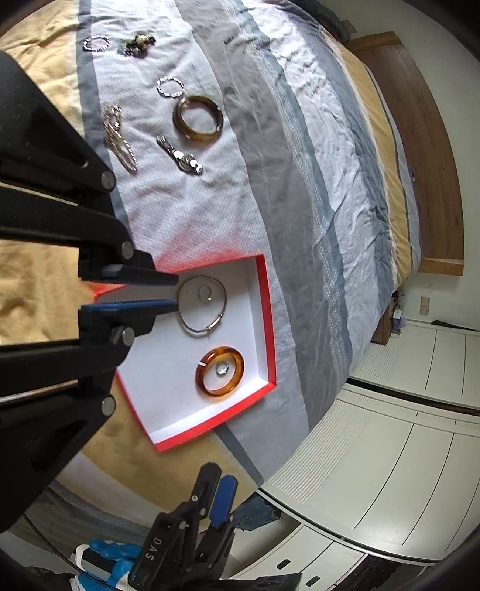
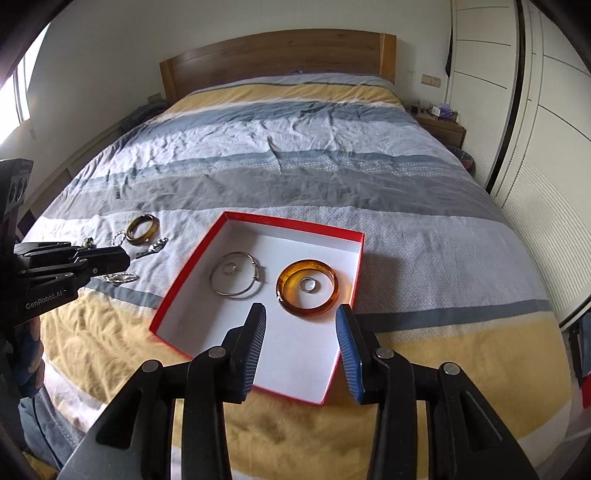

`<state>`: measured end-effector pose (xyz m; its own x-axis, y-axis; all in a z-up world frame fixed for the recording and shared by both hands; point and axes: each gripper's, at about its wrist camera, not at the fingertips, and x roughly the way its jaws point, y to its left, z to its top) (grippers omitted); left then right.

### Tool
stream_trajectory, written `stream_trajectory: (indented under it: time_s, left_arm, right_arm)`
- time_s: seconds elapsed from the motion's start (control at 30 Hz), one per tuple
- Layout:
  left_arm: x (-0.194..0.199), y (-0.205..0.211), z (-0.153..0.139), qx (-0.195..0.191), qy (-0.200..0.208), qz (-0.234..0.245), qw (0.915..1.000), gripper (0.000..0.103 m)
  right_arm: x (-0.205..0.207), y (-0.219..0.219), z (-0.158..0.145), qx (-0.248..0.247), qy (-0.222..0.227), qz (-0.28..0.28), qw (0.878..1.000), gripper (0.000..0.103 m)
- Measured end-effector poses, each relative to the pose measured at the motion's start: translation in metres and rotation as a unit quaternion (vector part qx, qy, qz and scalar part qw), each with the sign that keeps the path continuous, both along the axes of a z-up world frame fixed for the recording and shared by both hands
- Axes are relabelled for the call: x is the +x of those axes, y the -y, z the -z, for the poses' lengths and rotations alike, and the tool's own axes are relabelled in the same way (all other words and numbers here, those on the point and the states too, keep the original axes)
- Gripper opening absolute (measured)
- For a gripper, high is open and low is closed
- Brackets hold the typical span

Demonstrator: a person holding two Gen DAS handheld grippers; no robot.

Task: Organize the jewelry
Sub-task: 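Withdraw the right tool from the box toward the remaining jewelry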

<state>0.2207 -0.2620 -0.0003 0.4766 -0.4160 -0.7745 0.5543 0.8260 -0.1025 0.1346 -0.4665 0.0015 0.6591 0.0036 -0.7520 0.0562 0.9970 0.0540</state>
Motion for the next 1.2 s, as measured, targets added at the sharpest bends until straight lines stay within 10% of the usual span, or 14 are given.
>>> stream_trajectory:
  time_s: [0.6, 1.2]
  left_arm:
    - [-0.139, -0.158, -0.087, -0.028, 0.073, -0.138, 0.9874, 0.017]
    - [-0.202, -0.287, -0.083, -0.051, 0.099, -0.273, 0.9556, 0.017]
  right_arm:
    - [-0.132, -0.093, -0.086, 0.034, 0.086, 0.003, 0.996, 0.041]
    - [-0.179, -0.187, -0.096, 0.017, 0.11, -0.051, 0.992, 0.043]
